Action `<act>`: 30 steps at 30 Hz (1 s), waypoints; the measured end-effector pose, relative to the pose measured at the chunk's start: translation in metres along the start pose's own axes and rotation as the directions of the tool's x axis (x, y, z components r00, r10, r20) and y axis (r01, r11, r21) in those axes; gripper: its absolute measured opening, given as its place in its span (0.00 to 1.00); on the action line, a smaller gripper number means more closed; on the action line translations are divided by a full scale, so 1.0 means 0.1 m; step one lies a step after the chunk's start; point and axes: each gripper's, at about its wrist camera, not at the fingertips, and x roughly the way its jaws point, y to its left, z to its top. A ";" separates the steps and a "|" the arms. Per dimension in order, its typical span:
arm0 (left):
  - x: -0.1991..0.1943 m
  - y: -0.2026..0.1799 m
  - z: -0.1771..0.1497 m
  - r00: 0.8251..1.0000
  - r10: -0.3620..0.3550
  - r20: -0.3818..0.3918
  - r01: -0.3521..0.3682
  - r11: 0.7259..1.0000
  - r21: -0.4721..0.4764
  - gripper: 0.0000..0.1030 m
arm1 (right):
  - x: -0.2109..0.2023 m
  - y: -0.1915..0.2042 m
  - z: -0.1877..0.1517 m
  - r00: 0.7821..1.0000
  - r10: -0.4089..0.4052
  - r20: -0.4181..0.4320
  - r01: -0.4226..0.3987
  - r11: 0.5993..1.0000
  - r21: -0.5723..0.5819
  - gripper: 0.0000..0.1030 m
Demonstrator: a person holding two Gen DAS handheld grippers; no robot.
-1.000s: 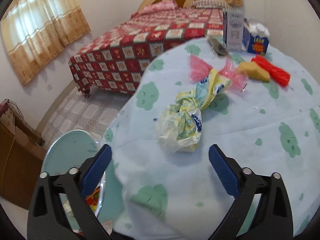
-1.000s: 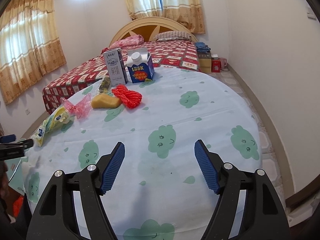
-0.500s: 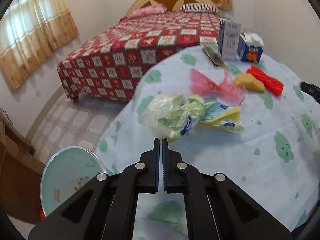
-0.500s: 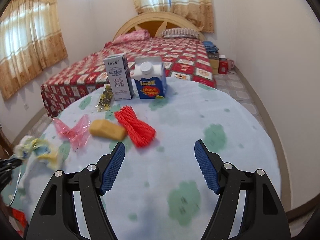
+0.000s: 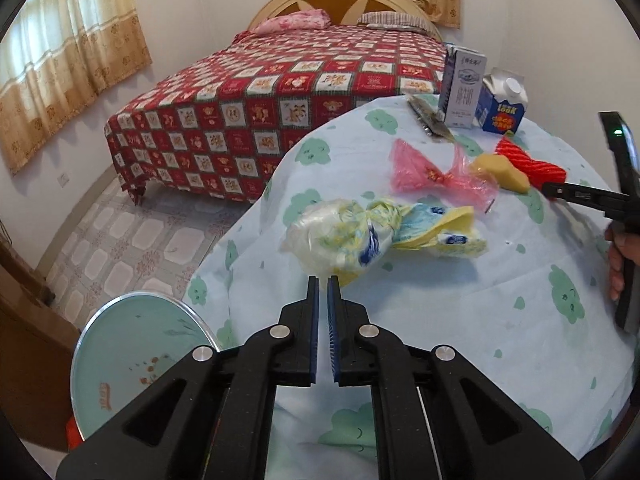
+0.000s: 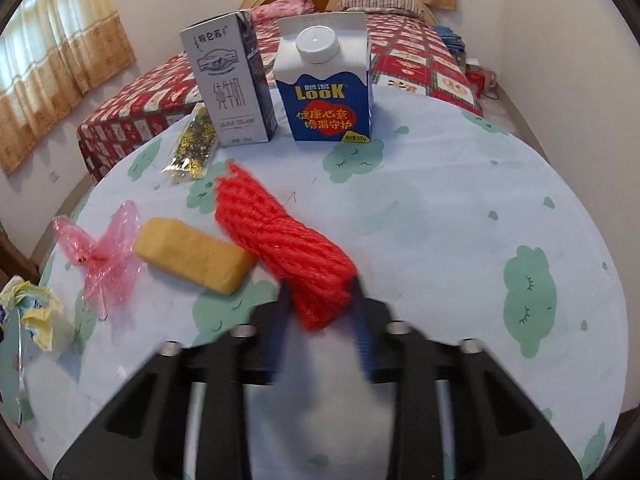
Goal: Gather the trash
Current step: 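Grasp the yellow-white wrapper with the left tool while the right tool grasps the red mesh net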
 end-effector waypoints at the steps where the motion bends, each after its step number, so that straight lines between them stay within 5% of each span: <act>1: 0.02 0.00 -0.01 1.000 0.004 -0.007 -0.004 1.000 -0.006 0.27 | -0.02 0.00 -0.02 1.000 0.000 0.001 0.000 1.000 -0.003 0.17; 4: 0.06 0.04 -0.06 0.999 0.035 -0.009 -0.035 0.999 -0.026 0.51 | -0.15 0.02 -0.12 1.000 -0.003 0.020 0.003 1.000 -0.022 0.14; 8: 0.07 0.10 -0.13 0.999 0.041 -0.018 -0.042 0.998 -0.044 0.63 | -0.39 -0.06 -0.26 0.998 -0.005 0.067 0.004 1.000 0.010 0.13; 19: 0.22 -0.09 -0.11 0.999 0.048 -0.022 -0.049 0.999 -0.020 0.65 | -1.00 -0.29 -0.74 0.988 0.003 0.153 -0.016 0.997 0.082 0.13; 23: 0.40 -0.05 -0.05 0.999 0.033 -0.038 -0.035 0.999 -0.039 0.52 | -1.10 -0.12 -0.86 0.987 0.032 0.156 -0.038 0.999 0.034 0.14; 26: 0.38 -0.06 -0.02 0.999 0.010 -0.036 -0.011 1.000 -0.021 0.27 | -1.14 0.01 -0.90 0.987 0.036 0.156 -0.036 0.999 -0.008 0.14; 30: 0.33 -0.09 -0.03 1.000 0.005 -0.015 -0.004 1.000 0.007 0.17 | -1.12 0.15 -0.92 0.987 0.041 0.156 -0.037 0.999 -0.031 0.14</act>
